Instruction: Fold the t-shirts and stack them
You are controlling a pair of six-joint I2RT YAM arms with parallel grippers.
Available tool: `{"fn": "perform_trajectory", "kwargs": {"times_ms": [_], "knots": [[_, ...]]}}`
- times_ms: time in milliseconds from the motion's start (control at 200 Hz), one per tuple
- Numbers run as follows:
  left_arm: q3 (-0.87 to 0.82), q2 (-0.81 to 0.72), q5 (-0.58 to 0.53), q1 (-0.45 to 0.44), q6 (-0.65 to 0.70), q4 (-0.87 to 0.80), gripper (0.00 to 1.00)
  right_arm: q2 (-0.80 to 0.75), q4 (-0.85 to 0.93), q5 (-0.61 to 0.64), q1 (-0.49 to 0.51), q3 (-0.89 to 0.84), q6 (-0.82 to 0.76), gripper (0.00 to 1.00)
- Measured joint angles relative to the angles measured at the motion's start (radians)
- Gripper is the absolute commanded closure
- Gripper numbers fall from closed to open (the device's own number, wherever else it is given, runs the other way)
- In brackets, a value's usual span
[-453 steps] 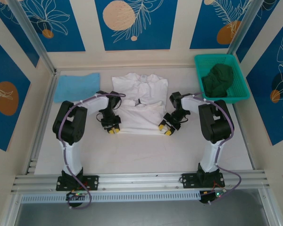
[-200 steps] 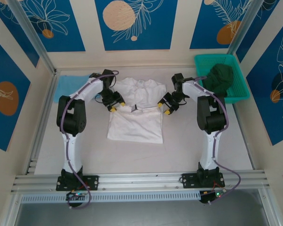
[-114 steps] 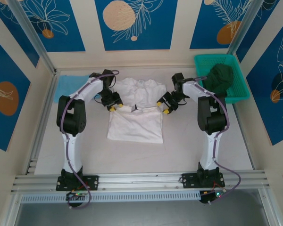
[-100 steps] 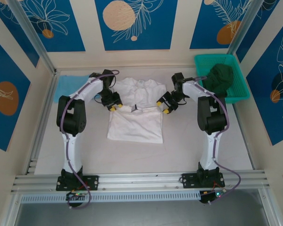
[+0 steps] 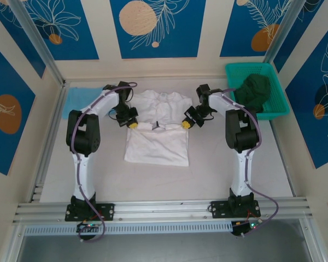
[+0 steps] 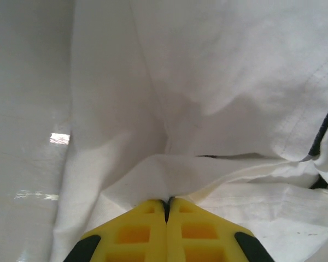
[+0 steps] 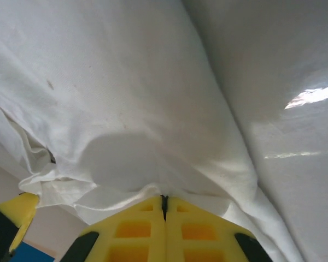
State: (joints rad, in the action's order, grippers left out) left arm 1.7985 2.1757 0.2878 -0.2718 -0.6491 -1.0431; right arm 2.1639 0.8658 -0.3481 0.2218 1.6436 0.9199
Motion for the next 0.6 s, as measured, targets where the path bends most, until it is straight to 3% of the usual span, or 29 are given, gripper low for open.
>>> {"fn": "perform_trajectory", "kwargs": {"times_ms": [280, 380, 450, 480, 540, 600], "knots": [[0.068, 0.043, 0.059, 0.063, -0.051, -0.018, 1.0, 0.0, 0.031, 0.008, -0.024, 0.008, 0.003, 1.0], [0.116, 0.094, 0.088, 0.076, -0.073, -0.025, 0.92, 0.0, 0.047, 0.014, -0.035, 0.011, 0.012, 1.0], [0.146, 0.13, 0.105, 0.078, -0.095, -0.027, 0.74, 0.0, 0.059, 0.02, -0.04, 0.016, 0.019, 1.0], [0.152, 0.142, 0.11, 0.079, -0.103, -0.027, 0.73, 0.001, 0.066, 0.023, -0.042, 0.022, 0.022, 1.0], [0.159, 0.156, 0.116, 0.081, -0.117, -0.029, 0.72, 0.003, 0.08, 0.027, -0.047, 0.043, 0.027, 0.86], [0.163, 0.159, 0.116, 0.086, -0.129, -0.033, 0.62, 0.008, 0.091, 0.031, -0.052, 0.074, 0.038, 0.68]]}}
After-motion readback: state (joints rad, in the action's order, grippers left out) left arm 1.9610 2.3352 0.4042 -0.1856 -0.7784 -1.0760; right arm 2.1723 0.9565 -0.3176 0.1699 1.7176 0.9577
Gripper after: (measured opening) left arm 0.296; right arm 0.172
